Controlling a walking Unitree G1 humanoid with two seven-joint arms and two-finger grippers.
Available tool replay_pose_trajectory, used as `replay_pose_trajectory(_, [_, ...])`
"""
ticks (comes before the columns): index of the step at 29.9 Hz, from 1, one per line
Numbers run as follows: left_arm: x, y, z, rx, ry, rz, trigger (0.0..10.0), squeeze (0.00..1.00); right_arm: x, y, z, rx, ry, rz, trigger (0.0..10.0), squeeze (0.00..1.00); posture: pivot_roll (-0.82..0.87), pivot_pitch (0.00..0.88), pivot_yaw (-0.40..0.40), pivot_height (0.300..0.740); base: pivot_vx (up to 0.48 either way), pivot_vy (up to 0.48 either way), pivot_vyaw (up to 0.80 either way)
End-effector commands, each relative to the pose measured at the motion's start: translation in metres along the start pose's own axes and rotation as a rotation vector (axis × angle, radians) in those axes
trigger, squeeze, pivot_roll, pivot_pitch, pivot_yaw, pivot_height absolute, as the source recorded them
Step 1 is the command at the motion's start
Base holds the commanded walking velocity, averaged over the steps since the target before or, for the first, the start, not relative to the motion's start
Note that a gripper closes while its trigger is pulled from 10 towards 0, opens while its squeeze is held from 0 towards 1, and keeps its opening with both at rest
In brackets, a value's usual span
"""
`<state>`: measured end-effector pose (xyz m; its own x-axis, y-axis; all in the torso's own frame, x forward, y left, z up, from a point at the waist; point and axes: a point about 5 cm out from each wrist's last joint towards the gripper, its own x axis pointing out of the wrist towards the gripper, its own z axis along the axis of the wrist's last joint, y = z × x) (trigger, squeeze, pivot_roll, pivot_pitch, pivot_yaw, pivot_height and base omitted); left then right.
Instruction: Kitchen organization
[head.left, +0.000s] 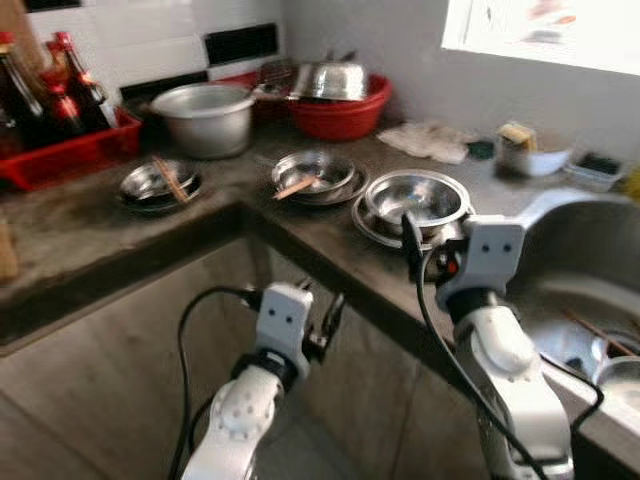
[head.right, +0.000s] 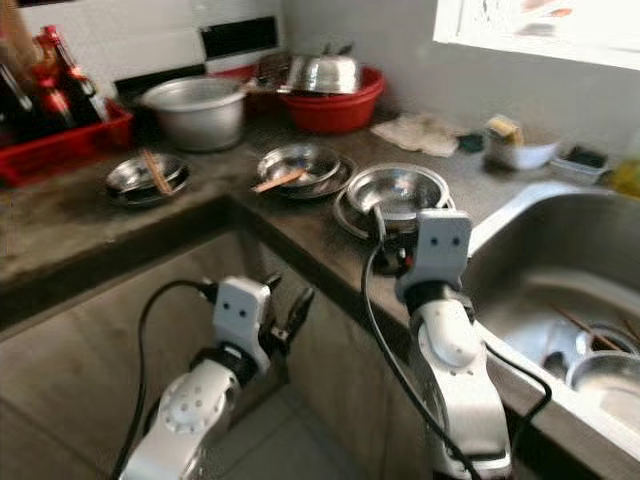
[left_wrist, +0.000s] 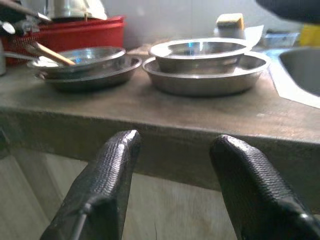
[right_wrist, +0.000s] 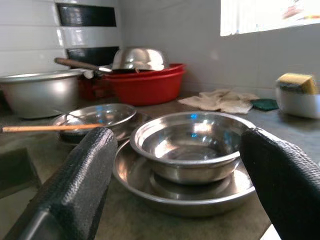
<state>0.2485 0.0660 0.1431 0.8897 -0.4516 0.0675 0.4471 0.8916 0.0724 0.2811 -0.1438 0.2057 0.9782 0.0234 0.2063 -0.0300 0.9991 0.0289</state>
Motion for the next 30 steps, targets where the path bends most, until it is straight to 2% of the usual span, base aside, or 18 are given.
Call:
replay_pose_trajectory(1, [0.000, 0.002, 0.001, 0.015, -0.002, 0.006, 10.0, 0.00, 0.006, 0.004, 0.005, 0.011, -0.015, 0.022, 10.0, 0.00, -0.01, 0.000, -0.011, 0.740, 0.000, 0.000, 0.00])
replay_pose_trajectory(7, [-0.002, 0.003, 0.001, 0.045, -0.001, 0.017, 10.0, 0.00, 0.018, 0.002, 0.008, -0.009, -0.013, 0.041, 10.0, 0.00, 0.00, 0.000, -0.017, 0.740, 0.000, 0.000, 0.00])
replay_pose_trajectory(10, [-0.003, 0.004, 0.000, 0.074, 0.005, 0.027, 10.0, 0.00, 0.023, 0.003, 0.010, -0.010, -0.016, 0.058, 10.0, 0.00, 0.00, 0.000, -0.021, 0.740, 0.297, 0.000, 0.00])
replay_pose_trajectory(16, [-0.004, 0.004, -0.001, 0.033, 0.012, 0.038, 10.0, 0.00, 0.025, 0.003, 0.010, -0.014, -0.017, 0.070, 10.0, 0.00, 0.01, 0.002, -0.028, 0.740, 0.398, 0.000, 0.00])
replay_pose_trajectory(26, [-0.004, 0.005, -0.003, 0.032, 0.020, 0.061, 10.0, 0.00, 0.032, 0.001, 0.013, -0.037, -0.019, 0.108, 10.0, 0.00, 0.00, 0.005, -0.031, 0.740, 0.000, 0.000, 0.00])
replay_pose_trajectory(30, [-0.005, 0.004, -0.004, 0.029, 0.026, 0.066, 10.0, 0.00, 0.041, 0.001, 0.015, -0.067, -0.015, 0.173, 10.0, 0.00, 0.00, 0.011, -0.032, 0.740, 0.000, 0.000, 0.00])
